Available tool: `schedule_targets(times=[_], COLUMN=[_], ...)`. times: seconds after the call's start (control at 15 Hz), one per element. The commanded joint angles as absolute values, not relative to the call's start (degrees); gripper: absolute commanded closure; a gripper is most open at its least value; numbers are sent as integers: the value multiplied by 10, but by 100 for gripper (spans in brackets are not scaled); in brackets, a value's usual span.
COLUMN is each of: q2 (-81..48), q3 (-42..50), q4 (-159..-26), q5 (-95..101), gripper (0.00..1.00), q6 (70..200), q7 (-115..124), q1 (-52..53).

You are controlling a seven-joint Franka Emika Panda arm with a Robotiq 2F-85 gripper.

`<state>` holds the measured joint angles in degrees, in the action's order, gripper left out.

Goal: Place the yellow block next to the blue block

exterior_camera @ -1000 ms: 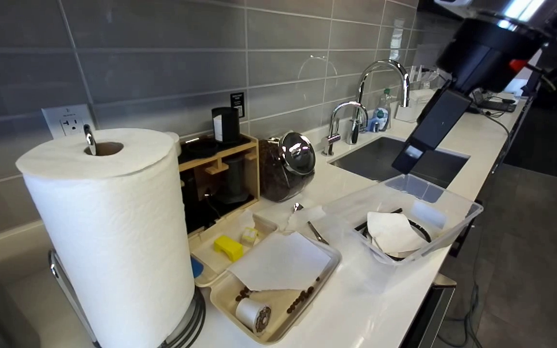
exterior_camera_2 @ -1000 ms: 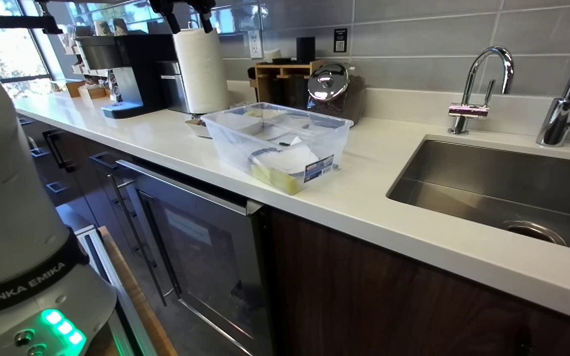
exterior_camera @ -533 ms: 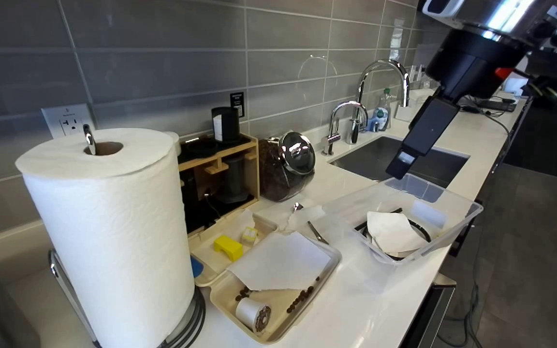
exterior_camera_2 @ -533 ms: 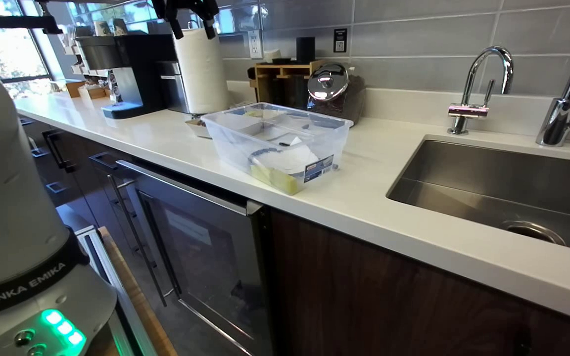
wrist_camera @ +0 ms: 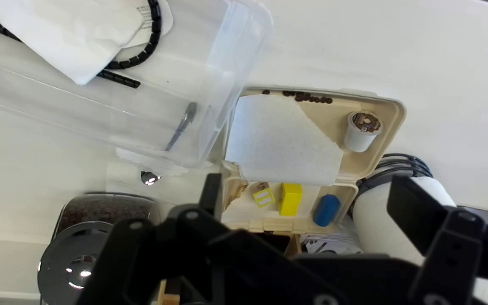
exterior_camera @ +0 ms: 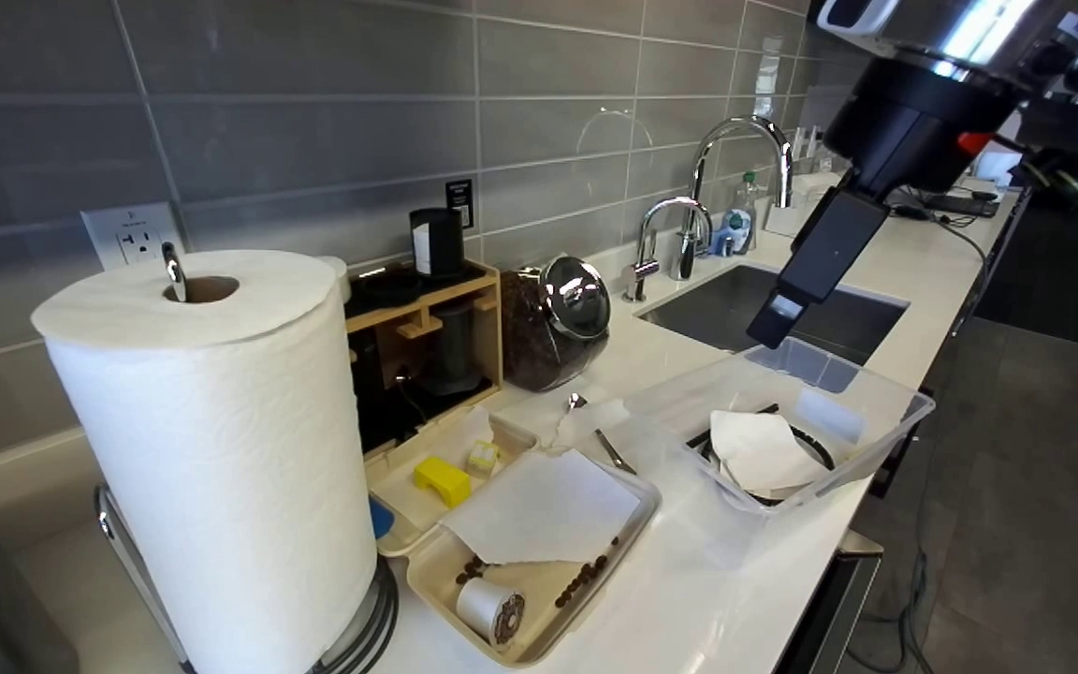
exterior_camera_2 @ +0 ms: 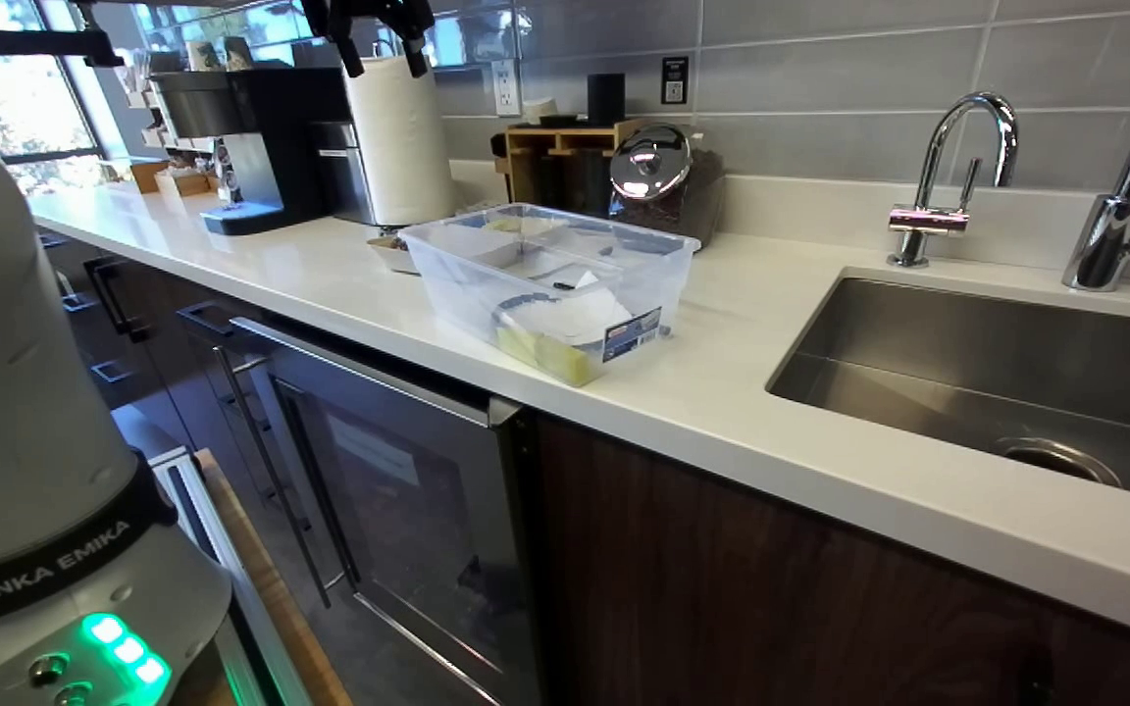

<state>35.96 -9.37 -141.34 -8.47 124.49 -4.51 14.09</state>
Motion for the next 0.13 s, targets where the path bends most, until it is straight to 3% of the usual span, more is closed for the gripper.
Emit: schedule_targets(times=[0.0, 0.07], q2=[359, 359], q3=[-92, -92], q4=[-1412, -1412], q5=[-83, -83], gripper=[0, 0], q6=[1244, 1244], q7=[-44, -44], q1=[143, 143])
